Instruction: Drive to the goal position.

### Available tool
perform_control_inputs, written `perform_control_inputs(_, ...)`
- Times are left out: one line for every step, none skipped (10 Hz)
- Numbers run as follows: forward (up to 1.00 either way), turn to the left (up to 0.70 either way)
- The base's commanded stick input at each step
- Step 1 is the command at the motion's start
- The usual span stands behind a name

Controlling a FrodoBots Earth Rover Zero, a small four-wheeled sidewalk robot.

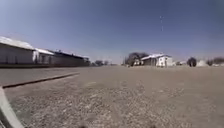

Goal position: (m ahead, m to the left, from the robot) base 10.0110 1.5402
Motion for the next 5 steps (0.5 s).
perform_control_inputs(0.7,0.0)
perform_control_inputs(0.7,0.0)
perform_control_inputs(0.7,0.0)
perform_control_inputs(0.7,0.0)
perform_control_inputs(0.7,0.0)
